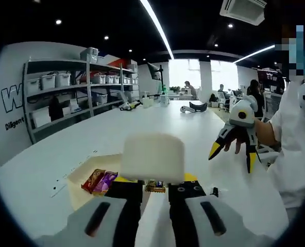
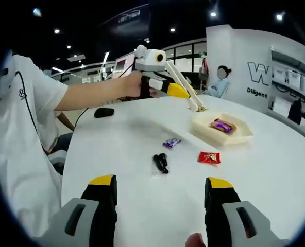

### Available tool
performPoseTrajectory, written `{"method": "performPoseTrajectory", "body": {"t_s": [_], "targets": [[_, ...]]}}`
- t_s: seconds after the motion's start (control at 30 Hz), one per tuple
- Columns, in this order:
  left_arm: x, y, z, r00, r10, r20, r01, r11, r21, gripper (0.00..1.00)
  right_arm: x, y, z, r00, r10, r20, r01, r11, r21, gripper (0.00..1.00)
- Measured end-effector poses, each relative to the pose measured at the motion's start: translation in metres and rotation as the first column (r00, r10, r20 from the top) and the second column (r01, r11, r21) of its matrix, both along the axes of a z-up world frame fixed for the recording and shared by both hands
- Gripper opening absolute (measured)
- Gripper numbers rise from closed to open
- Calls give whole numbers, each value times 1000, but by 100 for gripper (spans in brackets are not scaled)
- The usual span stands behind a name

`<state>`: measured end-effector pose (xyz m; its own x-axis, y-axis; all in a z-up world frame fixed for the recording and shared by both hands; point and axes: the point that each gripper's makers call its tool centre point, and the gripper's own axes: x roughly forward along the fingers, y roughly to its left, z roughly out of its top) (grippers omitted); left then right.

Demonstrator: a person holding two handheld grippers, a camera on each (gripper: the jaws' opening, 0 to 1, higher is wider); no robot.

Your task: Place the target food into the container with the food tongs after gripping and lifting it, then release it inside without dropping or visibly crushing the food.

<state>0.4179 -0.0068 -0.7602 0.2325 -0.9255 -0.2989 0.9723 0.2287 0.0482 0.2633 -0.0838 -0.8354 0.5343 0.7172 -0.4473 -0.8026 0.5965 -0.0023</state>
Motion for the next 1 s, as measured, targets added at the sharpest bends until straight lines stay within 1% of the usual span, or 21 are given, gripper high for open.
{"method": "performPoseTrajectory", "body": {"t_s": [0.27,0.43,0.77,1.0], "targets": [[19,-7,-9,1000,9,-7,-9,1000,12,17,0,-4,-3,1000,-9,-5,9,1000,-2,66],[33,-12,-19,1000,19,-21,-19,999,30,17,0,-6,-3,1000,-12,-7,12,1000,-4,66],[50,-24,-31,999,22,-34,-21,999,33,17,0,-10,-5,1000,-21,-13,21,1000,-6,66],[62,-36,-45,999,24,-41,-22,998,54,17,-1,-12,-6,1000,-24,-16,23,1000,-7,66]]}}
